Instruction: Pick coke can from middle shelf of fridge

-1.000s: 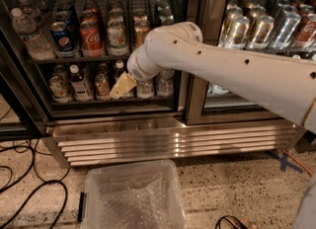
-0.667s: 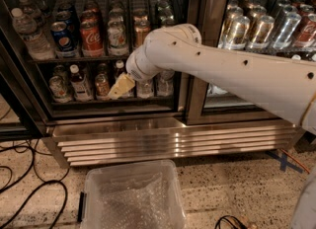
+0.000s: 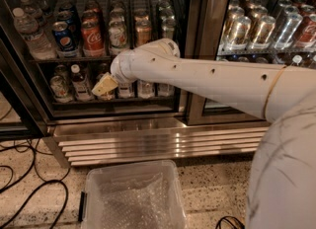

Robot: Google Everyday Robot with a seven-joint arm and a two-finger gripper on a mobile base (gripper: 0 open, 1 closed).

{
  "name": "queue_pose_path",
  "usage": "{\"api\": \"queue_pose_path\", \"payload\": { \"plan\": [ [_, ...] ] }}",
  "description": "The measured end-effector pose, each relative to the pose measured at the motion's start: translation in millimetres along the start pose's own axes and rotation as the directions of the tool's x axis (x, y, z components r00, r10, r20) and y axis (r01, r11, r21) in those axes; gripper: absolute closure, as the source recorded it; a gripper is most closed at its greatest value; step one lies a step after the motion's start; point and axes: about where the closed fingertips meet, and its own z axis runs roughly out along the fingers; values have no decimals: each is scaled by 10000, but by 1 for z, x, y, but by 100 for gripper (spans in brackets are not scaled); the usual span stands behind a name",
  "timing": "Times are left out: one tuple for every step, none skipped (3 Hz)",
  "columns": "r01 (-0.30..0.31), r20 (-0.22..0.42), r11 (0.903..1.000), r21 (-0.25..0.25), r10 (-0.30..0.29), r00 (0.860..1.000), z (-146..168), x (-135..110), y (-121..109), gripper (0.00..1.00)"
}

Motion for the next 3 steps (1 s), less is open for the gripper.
{"api": "queue_pose_path", "payload": {
  "plan": [
    [-90,1106,9997,244,63,9938,38,-32,-6,0],
    [-88,1107,9997,241,61,9938,38,-32,-6,0],
    [121,1324,9991,402,-173,9910,44,-37,-5,0]
  ]
}}
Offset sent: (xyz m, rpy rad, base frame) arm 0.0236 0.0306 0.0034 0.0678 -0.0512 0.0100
